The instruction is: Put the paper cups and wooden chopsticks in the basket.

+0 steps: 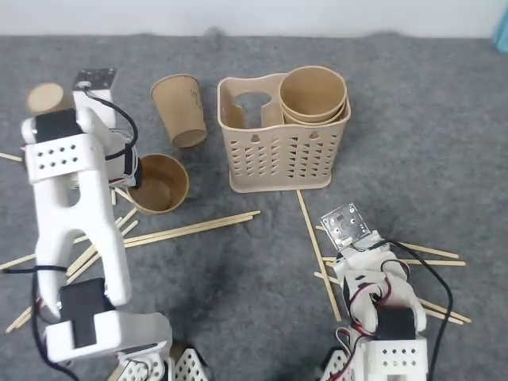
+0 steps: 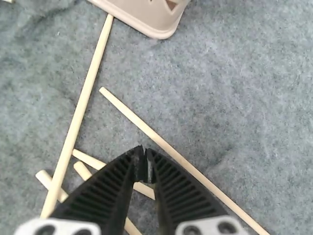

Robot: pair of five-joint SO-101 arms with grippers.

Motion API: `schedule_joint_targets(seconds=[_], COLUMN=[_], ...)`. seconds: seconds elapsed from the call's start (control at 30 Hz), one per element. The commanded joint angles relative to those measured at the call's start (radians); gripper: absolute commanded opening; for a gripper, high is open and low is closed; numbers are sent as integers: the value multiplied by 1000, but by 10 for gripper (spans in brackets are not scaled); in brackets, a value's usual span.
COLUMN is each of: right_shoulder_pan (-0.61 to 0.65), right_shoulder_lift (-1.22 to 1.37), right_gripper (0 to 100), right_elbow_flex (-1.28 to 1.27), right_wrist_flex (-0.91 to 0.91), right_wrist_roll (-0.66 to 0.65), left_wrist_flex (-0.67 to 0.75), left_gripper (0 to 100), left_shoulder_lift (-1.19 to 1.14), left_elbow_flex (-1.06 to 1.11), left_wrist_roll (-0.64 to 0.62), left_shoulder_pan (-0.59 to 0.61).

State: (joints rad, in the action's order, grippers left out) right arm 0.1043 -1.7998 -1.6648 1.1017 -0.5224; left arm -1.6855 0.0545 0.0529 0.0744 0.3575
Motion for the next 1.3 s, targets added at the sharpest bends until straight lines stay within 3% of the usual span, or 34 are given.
schedule_joint_targets(seconds=[0.0, 0.27, 0.4, 0.53, 0.77, 1.27], right_shoulder_pan=[1, 1, 1, 1, 1, 1], right_shoulder_lift=[-15, -15, -15, -15, -15, -15], right_gripper=[9, 9, 9, 9, 9, 9], right_elbow_flex=[-18, -18, -18, -18, -18, -18], right_wrist_flex=[-12, -12, -12, -13, -13, -16], right_wrist_roll=[-17, -18, -18, -18, -18, -18], left_wrist_flex=[34, 287, 339, 342, 338, 120], left_gripper=[122, 122, 110, 3, 13, 13], left_shoulder_lift=[37, 38, 46, 48, 49, 310], left_elbow_flex=[10, 223, 268, 268, 265, 10], left_wrist_roll=[15, 12, 12, 12, 5, -321], left_shoulder_pan=[2, 2, 0, -15, -69, -92])
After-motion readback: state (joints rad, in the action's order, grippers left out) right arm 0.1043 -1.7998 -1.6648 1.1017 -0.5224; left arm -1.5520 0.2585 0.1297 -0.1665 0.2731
